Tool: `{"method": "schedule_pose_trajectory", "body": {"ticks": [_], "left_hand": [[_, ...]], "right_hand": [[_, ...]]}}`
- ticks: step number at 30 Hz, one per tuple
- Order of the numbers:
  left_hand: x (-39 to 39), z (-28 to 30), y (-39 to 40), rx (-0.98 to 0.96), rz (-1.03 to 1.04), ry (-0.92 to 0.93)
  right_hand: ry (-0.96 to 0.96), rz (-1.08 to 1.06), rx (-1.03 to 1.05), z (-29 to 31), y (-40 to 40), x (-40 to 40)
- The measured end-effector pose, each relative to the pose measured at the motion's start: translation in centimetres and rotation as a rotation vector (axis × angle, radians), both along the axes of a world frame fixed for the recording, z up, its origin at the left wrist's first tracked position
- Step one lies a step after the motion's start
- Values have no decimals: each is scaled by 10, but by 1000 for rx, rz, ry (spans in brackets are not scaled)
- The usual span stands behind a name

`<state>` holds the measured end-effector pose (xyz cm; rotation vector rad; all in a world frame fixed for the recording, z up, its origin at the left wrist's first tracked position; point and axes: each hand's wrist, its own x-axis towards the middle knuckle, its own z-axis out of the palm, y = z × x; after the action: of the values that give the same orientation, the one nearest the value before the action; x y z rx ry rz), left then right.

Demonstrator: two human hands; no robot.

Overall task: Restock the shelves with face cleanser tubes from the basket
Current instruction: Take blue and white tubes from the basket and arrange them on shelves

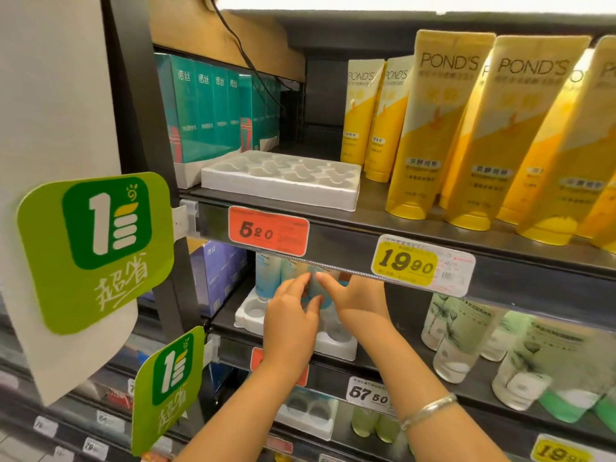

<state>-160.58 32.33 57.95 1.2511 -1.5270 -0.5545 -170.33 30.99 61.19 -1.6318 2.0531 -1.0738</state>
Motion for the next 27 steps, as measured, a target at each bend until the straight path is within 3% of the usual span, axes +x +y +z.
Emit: {"method": "schedule_pose_trajectory", "body": {"ticks": [4,12,18,22,27], "left_hand": [[4,-3,-1,40,-19,12],[20,4,4,109,-126,138],[38,8,27,252,-387,294],[43,-9,44,385,-557,349],[31,-49,68,514,-714,254]], "right_hand": [[100,60,103,3,-4,2],[-242,3,-107,-7,15,-5],[-532,7,-187,-13,60,-23],[-656,-103,-164,-30,113,-33],[-785,-372,-60,-72,185,-40]]}}
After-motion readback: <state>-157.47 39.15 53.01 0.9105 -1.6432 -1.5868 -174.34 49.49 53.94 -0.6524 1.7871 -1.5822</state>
